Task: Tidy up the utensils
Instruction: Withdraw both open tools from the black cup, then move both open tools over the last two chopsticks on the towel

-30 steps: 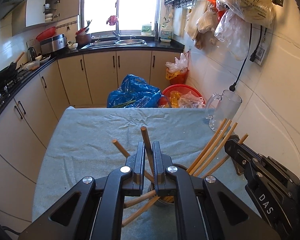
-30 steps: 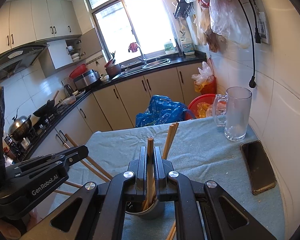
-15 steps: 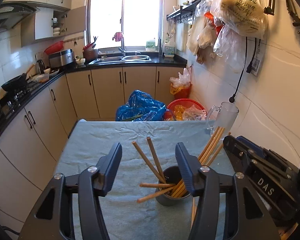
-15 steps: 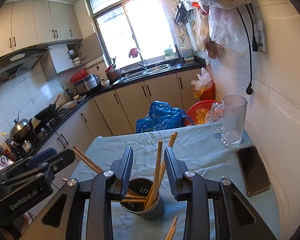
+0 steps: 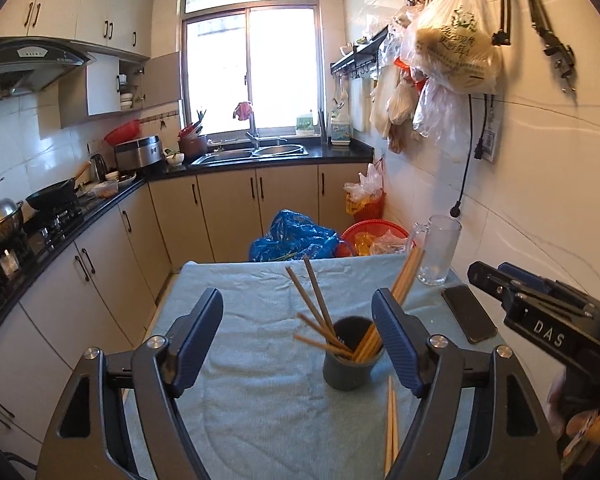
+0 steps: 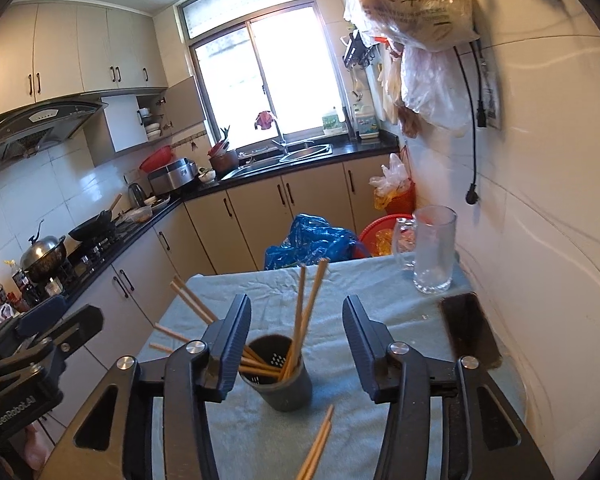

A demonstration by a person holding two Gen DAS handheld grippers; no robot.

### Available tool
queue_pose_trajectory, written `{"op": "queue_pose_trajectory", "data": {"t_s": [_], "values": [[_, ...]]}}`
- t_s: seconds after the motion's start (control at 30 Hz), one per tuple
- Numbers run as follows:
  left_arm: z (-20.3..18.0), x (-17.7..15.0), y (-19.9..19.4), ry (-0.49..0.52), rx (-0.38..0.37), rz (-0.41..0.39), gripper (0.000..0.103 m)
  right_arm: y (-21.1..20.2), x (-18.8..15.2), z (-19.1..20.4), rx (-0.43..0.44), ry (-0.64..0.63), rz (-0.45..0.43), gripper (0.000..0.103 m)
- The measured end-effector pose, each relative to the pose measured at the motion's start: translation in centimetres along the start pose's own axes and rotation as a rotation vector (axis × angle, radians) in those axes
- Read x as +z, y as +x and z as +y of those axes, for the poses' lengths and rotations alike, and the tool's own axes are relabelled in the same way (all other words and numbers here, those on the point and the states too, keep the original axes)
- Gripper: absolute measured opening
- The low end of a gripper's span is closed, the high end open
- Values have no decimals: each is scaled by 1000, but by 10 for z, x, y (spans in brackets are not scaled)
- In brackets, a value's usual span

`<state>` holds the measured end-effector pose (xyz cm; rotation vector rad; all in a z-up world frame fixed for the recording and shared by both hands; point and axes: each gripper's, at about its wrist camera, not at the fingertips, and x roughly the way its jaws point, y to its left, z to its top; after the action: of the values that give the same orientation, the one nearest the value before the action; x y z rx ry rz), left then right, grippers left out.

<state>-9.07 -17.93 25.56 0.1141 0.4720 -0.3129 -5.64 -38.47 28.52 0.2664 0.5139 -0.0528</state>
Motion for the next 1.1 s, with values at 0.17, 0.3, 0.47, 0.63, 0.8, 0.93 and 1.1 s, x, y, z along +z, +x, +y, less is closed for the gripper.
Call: {"op": "queue_pose_trajectory", "data": {"t_s": [0.17, 0.3, 0.47, 0.63, 0.8, 0.93, 1.1], "values": [[-1, -20, -27, 17, -5, -15, 78, -26, -17, -8, -27, -7, 16, 57], [1, -32, -36, 18, -7, -9, 79, -39, -34, -14, -51, -16, 44, 59], [10, -49, -40, -15, -24, 22, 79, -52, -59, -21, -87, -42, 86, 61], [17, -78, -30, -35, -31, 78, 79, -53, -86, -28, -111, -62, 140, 62], [27, -121, 6, -81, -104, 213, 79, -39, -115, -34, -117, -96, 238, 64], [24, -156, 43, -66, -143, 338, 79, -14, -147, -42, -124, -123, 351, 65], [3, -185, 81, -61, -256, 481, 54, 11, -175, -60, -101, -50, 427, 65]]}}
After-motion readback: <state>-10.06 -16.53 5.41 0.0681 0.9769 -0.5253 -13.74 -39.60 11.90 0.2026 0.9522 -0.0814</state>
